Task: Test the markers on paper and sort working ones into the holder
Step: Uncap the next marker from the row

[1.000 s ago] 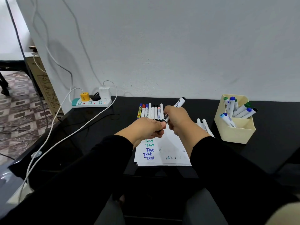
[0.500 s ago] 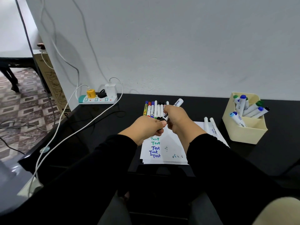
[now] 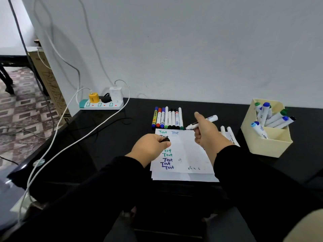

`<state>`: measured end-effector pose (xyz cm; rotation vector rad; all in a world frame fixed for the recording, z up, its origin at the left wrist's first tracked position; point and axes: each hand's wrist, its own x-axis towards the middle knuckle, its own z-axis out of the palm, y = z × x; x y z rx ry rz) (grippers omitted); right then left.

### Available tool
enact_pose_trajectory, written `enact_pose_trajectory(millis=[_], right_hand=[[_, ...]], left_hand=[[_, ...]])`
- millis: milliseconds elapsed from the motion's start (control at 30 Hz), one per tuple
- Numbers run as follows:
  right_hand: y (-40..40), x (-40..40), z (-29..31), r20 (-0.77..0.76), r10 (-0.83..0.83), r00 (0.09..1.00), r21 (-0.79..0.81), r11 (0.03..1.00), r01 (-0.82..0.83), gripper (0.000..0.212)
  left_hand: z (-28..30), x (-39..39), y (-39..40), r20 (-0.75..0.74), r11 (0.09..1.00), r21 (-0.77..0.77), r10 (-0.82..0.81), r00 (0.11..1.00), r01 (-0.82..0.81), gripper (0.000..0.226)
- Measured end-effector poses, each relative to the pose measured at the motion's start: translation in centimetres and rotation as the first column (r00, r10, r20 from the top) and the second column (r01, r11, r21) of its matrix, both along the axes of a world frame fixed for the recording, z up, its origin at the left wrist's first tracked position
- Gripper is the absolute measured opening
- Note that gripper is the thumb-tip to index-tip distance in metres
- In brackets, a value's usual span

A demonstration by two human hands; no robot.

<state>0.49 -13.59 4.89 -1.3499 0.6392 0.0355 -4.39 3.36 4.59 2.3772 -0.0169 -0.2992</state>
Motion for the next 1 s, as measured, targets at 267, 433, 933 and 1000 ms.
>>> enact_pose_trajectory(millis=[267, 433, 933, 1000], right_hand=[[0.5, 2.6, -1.1, 0.065, 0.095, 0.993, -0.209, 0.975, -0.079, 0.040], [0.8, 3.4, -3.6, 0.152, 0.155, 0.976, -0.430, 0.900, -0.076, 0.033], [1.0, 3.1, -6.3, 0.322, 0.282, 0.904, -0.513, 0.855, -0.084, 0.034], [1.1, 3.1, -6.3, 0.313, 0.287, 0.905, -0.523, 0.848, -0.088, 0.033]], left_hand=[[-2.9, 2.4, 1.0, 0.115, 0.994, 0.045, 0.095, 0.989, -0.101, 0.029], [-4.4, 3.7, 1.2, 0.232, 0.976, 0.173, 0.092, 0.968, -0.134, 0.033], [-7.0, 5.6, 1.3, 0.202, 0.975, 0.216, 0.016, 0.979, -0.060, 0.044], [-7.2, 5.7, 1.3, 0.201, 0.977, 0.202, 0.019, 0.979, -0.061, 0.044]])
